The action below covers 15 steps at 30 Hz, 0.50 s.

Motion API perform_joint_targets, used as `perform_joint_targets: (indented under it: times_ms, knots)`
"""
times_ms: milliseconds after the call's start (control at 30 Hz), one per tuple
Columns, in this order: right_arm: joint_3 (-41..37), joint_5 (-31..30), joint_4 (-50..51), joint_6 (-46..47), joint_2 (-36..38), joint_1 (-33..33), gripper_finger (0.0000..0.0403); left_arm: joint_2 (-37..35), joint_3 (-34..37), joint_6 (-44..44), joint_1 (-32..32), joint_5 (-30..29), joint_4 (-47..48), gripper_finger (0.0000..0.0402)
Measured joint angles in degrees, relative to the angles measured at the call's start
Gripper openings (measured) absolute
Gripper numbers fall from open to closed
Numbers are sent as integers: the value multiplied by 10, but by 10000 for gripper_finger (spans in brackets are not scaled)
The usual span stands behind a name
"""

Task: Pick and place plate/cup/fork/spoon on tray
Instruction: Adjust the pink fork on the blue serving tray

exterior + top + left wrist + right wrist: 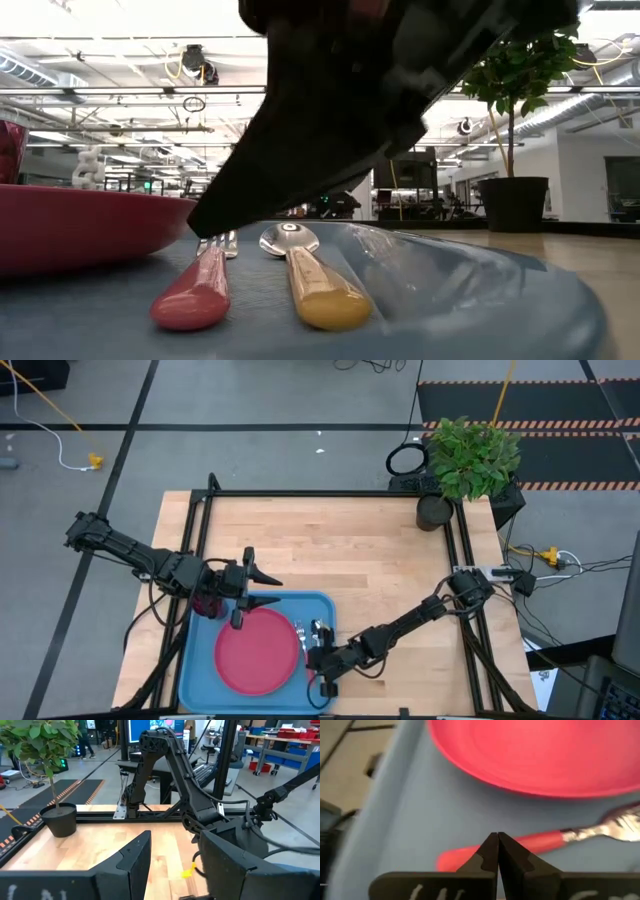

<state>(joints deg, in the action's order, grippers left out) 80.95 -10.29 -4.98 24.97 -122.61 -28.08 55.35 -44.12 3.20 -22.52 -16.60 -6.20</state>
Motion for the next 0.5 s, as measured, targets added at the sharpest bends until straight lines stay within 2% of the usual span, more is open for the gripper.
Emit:
perform_joint_targets:
  times_ms: [100,233,500]
  knots:
    - [0,-4,-13,-2,1,-3,0,0,0,-1,0,0,0,172]
    - [0,-47,-1,-4,1,4,0,0,0,0,0,0,-1,172]
    - [1,-45,-10,-16,-9,21,0,0,0,0,0,0,-1,172]
